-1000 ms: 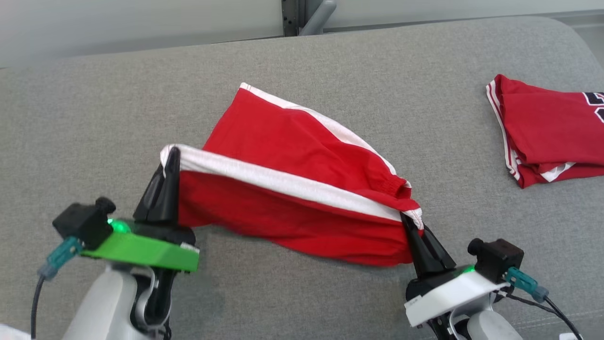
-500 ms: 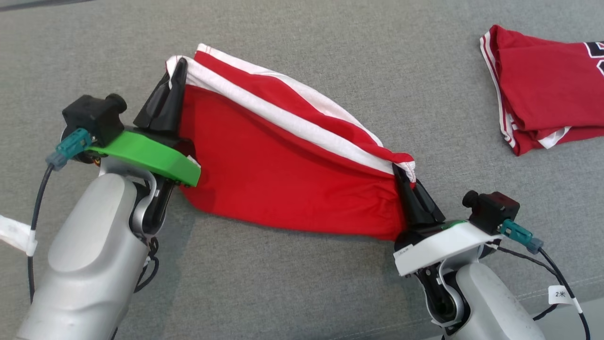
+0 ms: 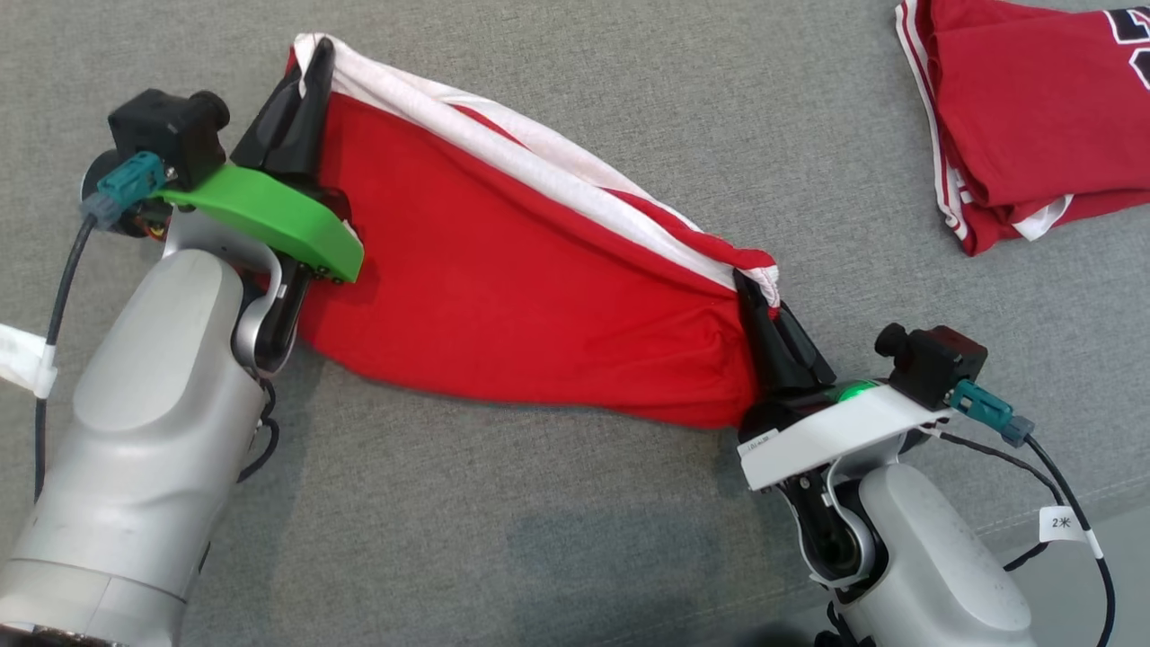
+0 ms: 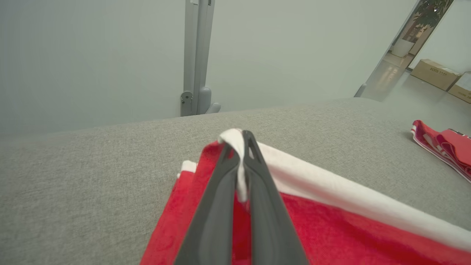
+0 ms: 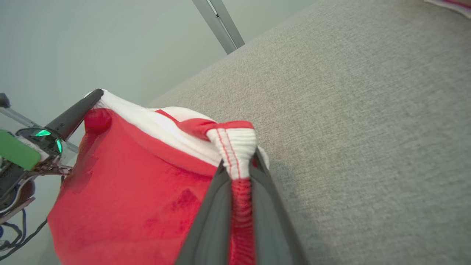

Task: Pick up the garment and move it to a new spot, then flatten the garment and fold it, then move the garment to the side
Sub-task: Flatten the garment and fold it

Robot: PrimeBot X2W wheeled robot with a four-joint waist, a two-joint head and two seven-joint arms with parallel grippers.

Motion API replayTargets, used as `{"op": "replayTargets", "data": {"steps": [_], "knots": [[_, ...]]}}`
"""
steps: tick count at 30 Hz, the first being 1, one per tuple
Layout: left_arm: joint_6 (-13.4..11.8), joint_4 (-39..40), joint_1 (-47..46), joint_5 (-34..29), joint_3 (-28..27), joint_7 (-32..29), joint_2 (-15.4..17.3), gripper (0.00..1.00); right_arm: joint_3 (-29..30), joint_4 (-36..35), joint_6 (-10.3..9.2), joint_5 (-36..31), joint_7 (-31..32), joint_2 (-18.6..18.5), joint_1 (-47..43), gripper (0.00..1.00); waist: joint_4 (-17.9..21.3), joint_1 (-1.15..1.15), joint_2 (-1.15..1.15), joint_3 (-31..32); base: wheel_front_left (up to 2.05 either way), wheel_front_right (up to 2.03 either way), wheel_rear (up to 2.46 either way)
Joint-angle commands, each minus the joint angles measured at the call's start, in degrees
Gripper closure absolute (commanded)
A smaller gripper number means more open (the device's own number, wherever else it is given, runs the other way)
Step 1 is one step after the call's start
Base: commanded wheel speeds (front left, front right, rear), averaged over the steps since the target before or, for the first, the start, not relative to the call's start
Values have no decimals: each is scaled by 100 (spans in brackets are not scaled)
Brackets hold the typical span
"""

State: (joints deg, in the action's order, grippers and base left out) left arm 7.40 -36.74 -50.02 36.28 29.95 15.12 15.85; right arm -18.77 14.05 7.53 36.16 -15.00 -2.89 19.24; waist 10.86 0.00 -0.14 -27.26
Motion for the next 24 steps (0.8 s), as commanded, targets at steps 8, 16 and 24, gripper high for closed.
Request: {"op": "replayTargets", "data": {"steps": [8, 16, 24], "knots": [[11, -808, -530, -73, 148, 2, -105, 100, 42, -53, -9, -75, -20, -5, 77, 0, 83, 0, 14, -35, 0, 0, 0], [11, -1385, -736, -148, 92, 2, -211, 0, 94, -172, -9, -333, -20, -3, -58, 0, 121, 0, 14, 29, 0, 0, 0], [11, -1737, -767, -257, 48, 2, -316, 0, 442, -548, -9, -836, -20, -4, -343, 0, 116, 0, 14, 187, 0, 0, 0]]}}
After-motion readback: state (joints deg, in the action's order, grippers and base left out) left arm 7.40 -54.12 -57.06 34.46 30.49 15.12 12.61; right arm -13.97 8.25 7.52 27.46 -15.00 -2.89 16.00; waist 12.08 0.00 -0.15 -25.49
